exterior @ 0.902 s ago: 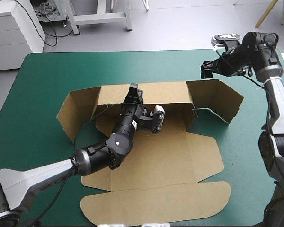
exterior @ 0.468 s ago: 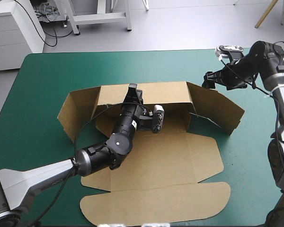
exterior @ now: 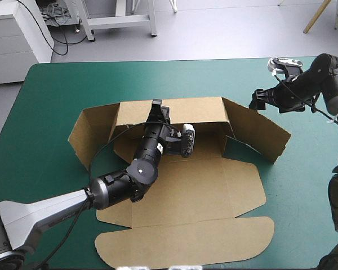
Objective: Fold the box
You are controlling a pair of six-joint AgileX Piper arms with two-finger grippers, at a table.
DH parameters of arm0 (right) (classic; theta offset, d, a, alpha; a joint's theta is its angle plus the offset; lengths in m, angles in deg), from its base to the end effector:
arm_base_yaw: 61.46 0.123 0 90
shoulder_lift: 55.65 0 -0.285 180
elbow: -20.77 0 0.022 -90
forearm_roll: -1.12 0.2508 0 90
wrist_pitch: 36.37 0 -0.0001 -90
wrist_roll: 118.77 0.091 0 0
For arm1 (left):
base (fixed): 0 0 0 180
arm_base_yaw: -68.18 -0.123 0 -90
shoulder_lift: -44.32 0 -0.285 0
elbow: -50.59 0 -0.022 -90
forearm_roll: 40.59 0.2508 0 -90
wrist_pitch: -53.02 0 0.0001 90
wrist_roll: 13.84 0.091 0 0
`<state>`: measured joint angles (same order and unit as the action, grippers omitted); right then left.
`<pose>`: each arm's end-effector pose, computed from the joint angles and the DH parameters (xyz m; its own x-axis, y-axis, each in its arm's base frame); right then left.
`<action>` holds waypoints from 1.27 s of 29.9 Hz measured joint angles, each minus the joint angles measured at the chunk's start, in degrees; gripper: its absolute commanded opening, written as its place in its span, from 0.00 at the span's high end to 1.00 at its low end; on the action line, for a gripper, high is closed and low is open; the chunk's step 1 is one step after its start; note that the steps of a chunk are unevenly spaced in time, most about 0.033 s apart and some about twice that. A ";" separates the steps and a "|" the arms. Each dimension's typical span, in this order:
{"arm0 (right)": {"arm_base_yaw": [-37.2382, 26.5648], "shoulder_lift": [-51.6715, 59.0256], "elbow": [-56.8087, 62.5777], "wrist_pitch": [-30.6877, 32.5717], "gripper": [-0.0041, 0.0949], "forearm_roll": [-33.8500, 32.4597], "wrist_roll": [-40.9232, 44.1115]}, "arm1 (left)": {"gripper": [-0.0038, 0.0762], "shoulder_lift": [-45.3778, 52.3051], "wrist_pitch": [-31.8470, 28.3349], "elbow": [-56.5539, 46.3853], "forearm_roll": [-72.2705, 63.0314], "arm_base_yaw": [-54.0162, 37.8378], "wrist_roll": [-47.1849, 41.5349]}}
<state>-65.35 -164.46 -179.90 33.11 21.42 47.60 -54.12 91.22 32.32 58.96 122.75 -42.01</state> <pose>0.3774 0.0040 0.3440 -0.9016 -0.0418 -0.4306 -0.1647 0.9535 0.2524 0.2446 -0.2479 0.2881 0.2468 0.9667 -0.0682 0.2703 -0.0011 0.9628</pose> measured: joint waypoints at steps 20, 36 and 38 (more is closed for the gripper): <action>0.00 1.90 4.58 -0.73 0.10 2.28 -0.06 | 0.96 0.00 2.55 -0.07 -0.42 0.00 -1.24; -0.05 12.62 18.43 -9.10 0.10 1.82 -0.90 | 0.96 0.00 3.09 -0.07 -0.85 0.00 -1.91; -0.05 12.62 18.01 -9.85 0.10 1.77 -0.39 | 0.96 0.00 3.09 0.08 -0.92 0.00 -2.19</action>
<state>-65.40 -151.83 -161.89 23.26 23.18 47.22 -54.12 94.32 32.40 58.04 122.75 -44.21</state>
